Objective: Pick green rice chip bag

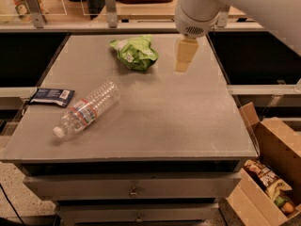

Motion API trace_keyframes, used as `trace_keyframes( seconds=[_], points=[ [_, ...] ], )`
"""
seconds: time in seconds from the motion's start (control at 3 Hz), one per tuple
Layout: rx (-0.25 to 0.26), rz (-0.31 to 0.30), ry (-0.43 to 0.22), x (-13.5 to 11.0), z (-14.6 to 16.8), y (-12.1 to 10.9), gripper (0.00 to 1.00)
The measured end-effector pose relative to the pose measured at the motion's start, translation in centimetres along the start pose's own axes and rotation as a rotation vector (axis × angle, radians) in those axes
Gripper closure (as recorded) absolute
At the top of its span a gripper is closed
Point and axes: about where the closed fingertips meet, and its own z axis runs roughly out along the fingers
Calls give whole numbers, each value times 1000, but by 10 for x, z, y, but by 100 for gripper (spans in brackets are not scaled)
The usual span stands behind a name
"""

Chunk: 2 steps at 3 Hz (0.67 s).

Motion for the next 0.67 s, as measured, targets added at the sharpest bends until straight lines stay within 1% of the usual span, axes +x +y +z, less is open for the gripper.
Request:
trace_keyframes(
  seconds=[0.33,0.67],
  points=[
    [10,37,-30,0,31,-16,0],
    [38,69,-73,-7,65,-32,0]
  ],
)
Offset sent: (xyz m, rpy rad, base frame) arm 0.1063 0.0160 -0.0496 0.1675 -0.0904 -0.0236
